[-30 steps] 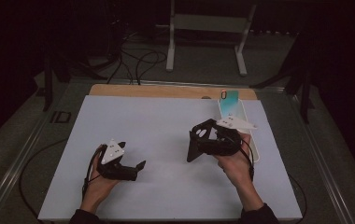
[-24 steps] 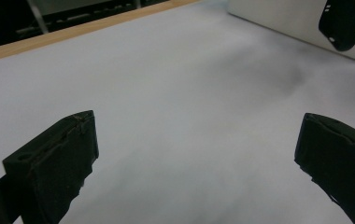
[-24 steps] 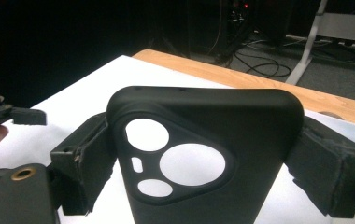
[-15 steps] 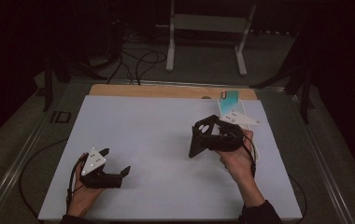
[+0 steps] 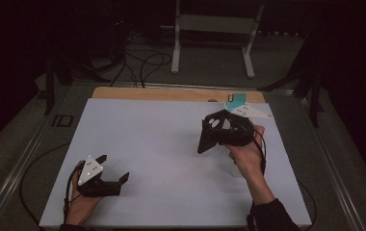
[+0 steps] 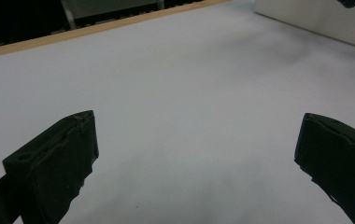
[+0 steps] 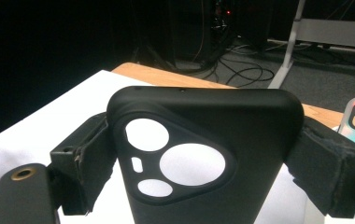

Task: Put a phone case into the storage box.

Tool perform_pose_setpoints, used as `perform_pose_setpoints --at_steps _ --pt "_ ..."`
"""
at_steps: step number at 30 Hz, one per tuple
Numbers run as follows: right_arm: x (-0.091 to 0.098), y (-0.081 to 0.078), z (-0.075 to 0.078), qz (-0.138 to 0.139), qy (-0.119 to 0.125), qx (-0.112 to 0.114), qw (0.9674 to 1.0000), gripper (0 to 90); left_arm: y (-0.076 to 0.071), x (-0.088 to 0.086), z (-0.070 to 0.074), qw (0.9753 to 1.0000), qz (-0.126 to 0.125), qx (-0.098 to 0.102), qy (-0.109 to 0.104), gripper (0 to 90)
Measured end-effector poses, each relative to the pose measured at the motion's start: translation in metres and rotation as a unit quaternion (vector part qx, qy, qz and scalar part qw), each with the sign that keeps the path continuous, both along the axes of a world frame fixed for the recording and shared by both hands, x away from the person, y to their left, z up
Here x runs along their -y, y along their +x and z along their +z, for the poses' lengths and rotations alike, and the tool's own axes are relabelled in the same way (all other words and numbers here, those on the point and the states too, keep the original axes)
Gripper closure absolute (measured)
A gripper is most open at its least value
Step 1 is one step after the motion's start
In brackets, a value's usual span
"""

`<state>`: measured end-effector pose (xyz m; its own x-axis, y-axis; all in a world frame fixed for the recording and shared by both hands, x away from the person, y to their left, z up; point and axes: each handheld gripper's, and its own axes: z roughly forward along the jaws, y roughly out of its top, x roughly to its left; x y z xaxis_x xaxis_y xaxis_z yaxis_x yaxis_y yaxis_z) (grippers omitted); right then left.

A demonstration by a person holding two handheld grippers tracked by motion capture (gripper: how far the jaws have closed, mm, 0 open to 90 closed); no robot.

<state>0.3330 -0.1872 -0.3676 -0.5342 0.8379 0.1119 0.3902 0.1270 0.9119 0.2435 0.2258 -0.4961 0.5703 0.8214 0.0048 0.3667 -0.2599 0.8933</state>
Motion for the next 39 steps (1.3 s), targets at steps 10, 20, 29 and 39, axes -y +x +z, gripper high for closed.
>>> perform_pose_setpoints --at_steps 10,20,29,39 --pt "0.006 0.018 0.007 -0.02 -0.001 -0.002 0.9998 14.1 0.001 -0.002 -0.001 0.9999 0.01 0.003 -0.005 0.2" --pt "0.011 0.039 0.011 -0.036 0.01 -0.006 0.9993 14.1 0.0 -0.001 -0.001 0.9999 0.011 0.004 -0.004 0.2" --pt "0.011 0.049 0.011 -0.041 0.005 -0.005 0.9991 14.1 0.0 -0.001 0.0 0.9999 0.011 0.005 -0.003 0.2" --pt "0.008 0.06 0.012 -0.049 -0.005 -0.007 0.9988 14.1 0.0 -0.001 -0.001 0.9999 0.014 0.003 -0.005 0.2"
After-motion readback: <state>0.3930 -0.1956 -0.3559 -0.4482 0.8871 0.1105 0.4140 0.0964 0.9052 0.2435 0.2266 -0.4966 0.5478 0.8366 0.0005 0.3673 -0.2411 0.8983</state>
